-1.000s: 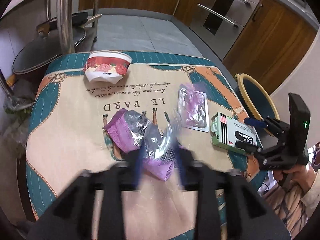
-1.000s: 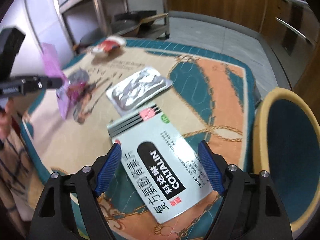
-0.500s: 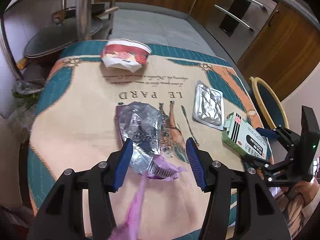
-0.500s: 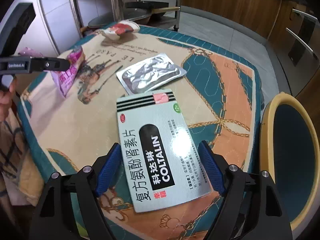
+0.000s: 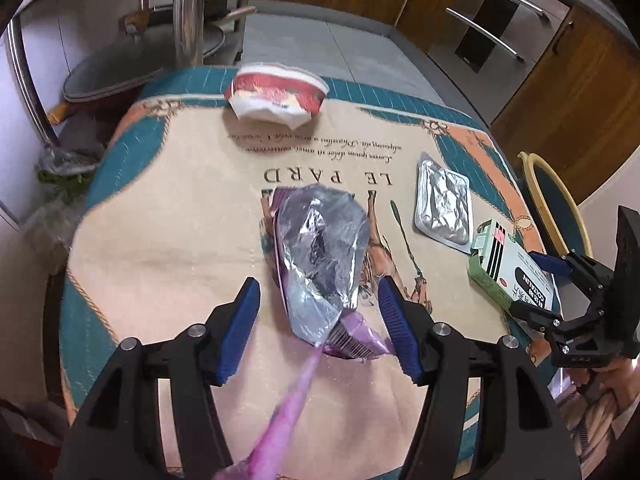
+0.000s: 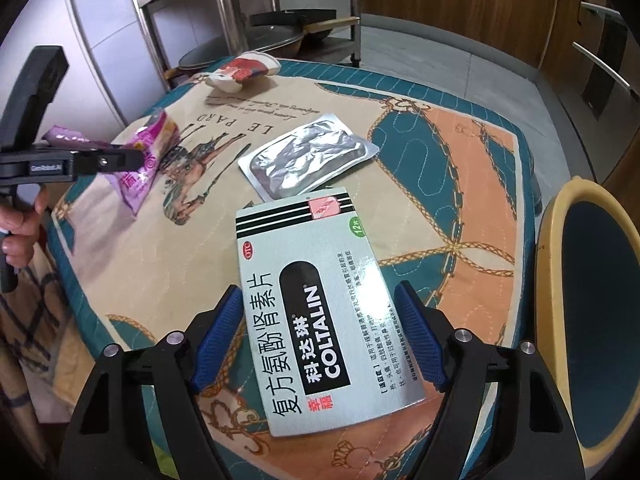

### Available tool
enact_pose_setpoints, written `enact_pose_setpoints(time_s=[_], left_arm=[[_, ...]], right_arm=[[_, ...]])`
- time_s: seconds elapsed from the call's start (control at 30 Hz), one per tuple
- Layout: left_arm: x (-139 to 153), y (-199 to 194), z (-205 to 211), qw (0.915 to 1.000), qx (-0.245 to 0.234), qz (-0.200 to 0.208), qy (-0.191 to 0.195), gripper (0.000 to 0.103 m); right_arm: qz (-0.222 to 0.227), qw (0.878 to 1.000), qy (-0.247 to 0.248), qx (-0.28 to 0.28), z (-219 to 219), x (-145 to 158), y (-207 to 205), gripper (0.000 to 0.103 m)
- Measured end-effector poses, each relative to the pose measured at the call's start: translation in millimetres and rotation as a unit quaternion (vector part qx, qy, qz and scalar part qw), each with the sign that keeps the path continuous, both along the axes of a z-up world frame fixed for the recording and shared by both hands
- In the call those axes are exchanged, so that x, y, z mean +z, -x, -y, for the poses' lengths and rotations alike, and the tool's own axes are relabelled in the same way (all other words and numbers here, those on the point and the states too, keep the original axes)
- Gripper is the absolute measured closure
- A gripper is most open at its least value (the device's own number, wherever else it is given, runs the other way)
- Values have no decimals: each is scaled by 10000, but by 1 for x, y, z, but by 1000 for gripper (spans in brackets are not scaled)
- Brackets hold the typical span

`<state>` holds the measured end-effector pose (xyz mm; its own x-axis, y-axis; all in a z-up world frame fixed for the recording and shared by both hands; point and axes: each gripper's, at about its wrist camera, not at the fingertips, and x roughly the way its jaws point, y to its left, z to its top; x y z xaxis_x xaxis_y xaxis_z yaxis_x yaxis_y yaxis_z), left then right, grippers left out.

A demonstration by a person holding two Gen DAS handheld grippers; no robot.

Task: Collect trash
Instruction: 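Grasp the pink snack wrapper with the left tool while the right tool grasps the COLTALIN box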

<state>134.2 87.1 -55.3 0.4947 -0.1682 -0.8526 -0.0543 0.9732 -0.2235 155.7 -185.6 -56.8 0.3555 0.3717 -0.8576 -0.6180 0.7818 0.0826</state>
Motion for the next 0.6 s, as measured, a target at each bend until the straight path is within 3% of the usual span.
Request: enact_pose_setpoints(time_s=[0.1,0.13,0.17,0.27,0.6], left_arm=[[-6,-1,0,9999,-6,-103,104,51],[-7,-1,-1,9998,-24,-147,165,58],[-9,-1,0,9996,-57,-170,200,72],[-6,2,1,9997,-126,-123,195,87],[15,9,15,9990,-274,273,222,91]], right_arm=[[-1,10000,-31,35,2,0,2,26],[2,10000,-41,46,2,1,3,26],[12,10000,-47,57,2,1,4,26],[53,9999,-104,69,3,5,7,27],[49,9958,-828,-376,25,28,8,31]])
